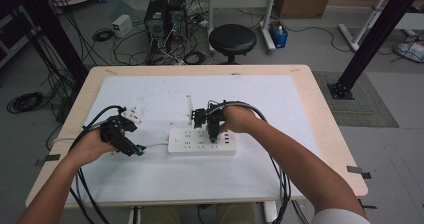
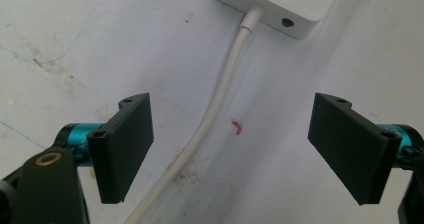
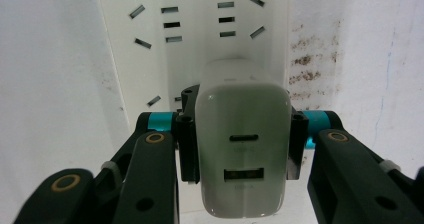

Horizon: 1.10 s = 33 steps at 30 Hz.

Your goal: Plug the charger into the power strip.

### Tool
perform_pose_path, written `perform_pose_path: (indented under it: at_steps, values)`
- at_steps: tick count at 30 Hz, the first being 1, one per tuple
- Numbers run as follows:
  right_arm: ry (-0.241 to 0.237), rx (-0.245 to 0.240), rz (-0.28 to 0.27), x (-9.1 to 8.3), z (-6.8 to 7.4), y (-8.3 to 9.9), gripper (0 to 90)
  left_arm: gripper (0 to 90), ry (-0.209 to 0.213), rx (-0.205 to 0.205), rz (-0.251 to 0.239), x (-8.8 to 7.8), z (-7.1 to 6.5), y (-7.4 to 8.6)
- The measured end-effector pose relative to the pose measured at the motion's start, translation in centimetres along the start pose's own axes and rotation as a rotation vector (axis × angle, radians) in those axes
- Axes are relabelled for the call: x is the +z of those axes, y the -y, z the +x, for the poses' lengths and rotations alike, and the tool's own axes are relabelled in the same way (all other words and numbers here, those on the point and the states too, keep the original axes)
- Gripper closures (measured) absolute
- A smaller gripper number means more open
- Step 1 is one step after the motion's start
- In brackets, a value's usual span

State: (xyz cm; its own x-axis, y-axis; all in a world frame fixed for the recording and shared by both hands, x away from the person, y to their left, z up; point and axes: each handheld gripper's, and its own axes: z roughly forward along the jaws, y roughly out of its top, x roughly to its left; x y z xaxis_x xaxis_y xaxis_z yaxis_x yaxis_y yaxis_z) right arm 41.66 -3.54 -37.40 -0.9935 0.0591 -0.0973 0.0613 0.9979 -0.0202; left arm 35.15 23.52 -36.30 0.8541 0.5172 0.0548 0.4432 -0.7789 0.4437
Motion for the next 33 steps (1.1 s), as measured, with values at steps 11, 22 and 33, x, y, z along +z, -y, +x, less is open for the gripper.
perform_pose_path:
  at_steps: [11, 22, 33]
  values:
    - [-0.052, 0.028, -0.089, 0.0, -0.4, 0.8, 37.0, 18.3, -0.005, -0.013, -0.001, -0.1, 0.3, 0.2]
    - [-0.026, 0.191, -0.243, -2.3, -1.9, 2.3, 9.5, 18.3, -0.016, -0.009, -0.010, -0.4, -0.1, 0.1]
    - [0.034, 0.308, -0.293, -4.6, -2.8, 5.6, 0.6, 18.2, -0.025, -0.009, -0.023, -1.0, -0.4, 0.2]
